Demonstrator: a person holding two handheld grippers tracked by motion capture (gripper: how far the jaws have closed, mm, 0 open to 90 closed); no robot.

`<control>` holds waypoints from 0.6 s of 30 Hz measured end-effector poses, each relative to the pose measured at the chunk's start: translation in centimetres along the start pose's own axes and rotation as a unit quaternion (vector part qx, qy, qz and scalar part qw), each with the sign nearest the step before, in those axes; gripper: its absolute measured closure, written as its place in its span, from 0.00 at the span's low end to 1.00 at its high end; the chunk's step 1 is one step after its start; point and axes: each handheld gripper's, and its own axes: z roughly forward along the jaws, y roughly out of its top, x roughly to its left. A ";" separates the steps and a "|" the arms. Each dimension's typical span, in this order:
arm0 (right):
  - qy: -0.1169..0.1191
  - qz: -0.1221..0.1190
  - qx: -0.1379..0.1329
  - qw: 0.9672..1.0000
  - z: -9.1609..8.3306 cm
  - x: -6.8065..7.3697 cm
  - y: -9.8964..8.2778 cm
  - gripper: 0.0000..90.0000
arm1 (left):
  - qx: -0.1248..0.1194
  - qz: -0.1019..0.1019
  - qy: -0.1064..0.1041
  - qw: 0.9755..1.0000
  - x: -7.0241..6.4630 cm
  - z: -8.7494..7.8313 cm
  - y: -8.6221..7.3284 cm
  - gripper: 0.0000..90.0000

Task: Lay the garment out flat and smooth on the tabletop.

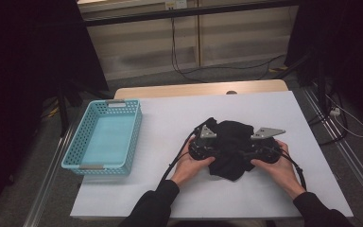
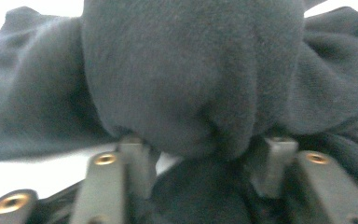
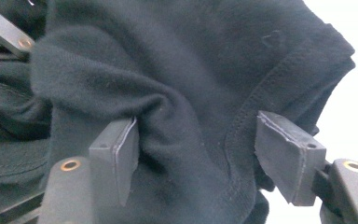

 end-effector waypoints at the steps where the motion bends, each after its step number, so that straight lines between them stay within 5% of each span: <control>1: 0.012 -0.004 0.010 1.000 0.3 0.2 -0.1 0.40 | 0.000 -0.002 -0.010 1.000 -0.1 0.0 0.0 0.72; 4: 0.032 -0.014 0.016 0.999 0.5 0.6 0.0 0.59 | 0.002 -0.008 -0.009 1.000 -0.3 -0.3 0.0 0.88; 9: 0.027 -0.020 0.008 0.999 -0.1 1.0 0.0 0.87 | 0.003 -0.008 0.015 1.000 0.1 -1.9 -0.5 0.93; 18: 0.058 -0.035 -0.012 0.998 -0.3 3.3 1.2 0.88 | 0.001 -0.020 0.035 0.999 1.5 -6.6 -2.0 0.94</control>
